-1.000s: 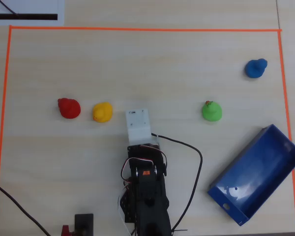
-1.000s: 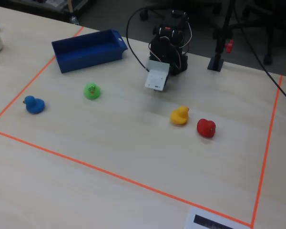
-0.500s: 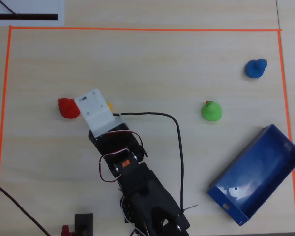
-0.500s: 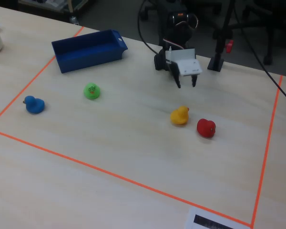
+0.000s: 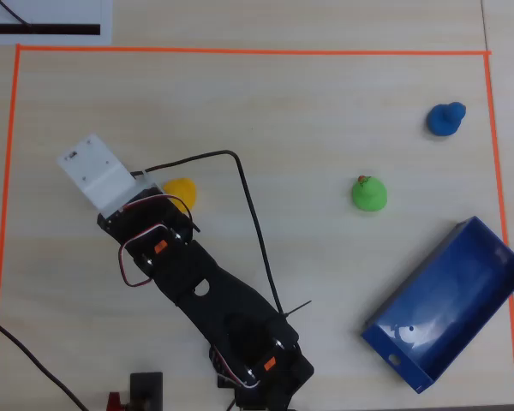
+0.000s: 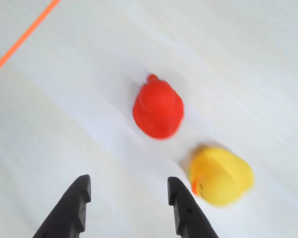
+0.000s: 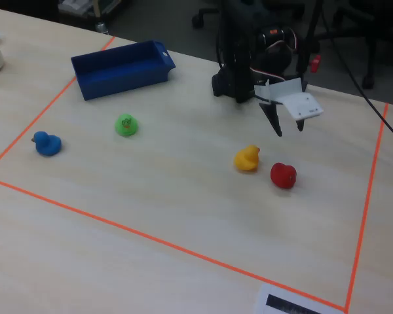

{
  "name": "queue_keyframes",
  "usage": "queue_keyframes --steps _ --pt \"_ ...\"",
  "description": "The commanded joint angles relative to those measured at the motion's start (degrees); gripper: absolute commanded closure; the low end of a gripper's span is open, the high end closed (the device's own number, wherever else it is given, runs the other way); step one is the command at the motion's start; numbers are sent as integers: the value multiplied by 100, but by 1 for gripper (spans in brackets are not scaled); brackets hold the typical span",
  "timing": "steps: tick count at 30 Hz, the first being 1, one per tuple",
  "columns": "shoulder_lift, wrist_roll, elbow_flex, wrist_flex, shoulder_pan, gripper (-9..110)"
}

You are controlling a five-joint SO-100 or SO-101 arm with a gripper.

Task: Grasp red duck and put it into box.

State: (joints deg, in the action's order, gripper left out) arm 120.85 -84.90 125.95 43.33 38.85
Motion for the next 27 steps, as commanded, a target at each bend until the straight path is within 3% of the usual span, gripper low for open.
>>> queue_keyframes --steps 1,11,27 --pt "-413 53 -193 -510 62 82" --pt "-1749 -9 -255 -1969 -290 80" --pt "-2320 44 -352 -2382 -580 79"
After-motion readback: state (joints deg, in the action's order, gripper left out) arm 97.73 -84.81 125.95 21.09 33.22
